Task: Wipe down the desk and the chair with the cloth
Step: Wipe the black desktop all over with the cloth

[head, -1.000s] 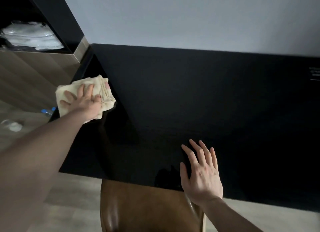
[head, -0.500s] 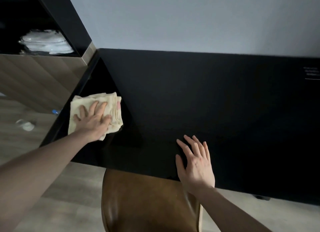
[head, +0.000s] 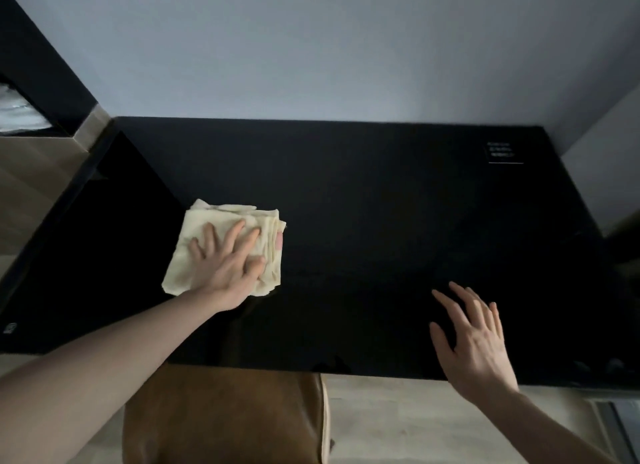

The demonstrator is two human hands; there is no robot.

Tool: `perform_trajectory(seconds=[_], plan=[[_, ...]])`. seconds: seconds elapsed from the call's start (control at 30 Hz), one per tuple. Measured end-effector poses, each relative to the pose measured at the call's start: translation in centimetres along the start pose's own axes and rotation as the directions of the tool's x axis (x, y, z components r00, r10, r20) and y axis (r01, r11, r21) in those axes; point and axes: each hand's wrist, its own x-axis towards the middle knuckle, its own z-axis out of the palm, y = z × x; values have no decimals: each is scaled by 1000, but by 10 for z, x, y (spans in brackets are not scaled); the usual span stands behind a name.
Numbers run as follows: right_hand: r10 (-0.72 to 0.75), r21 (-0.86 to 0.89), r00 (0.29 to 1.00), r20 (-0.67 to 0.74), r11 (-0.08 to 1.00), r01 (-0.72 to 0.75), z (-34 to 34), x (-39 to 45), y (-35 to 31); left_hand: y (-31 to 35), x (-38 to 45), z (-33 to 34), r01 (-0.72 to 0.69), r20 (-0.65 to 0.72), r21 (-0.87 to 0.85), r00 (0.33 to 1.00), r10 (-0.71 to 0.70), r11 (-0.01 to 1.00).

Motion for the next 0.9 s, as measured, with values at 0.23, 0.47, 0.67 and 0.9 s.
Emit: perform_trajectory(seconds=[0.23,0.47,0.67,0.9], plan=[[289,-72,952,-97,952,-296,-47,9,125,185,17,-9,-219,-12,24,976,219,975],[346,-26,931,-118,936,-351,-52,0,158,350,34,-11,-366,-2,20,930,366,930],[344,-39,929,-136,935,-352,-49,-1,164,451,61,-13,-391,-1,11,921,391,920],[308,-42,936,-168,947,-319,-44,-1,169,527,110,-31,-383,11,-18,924,383,924]])
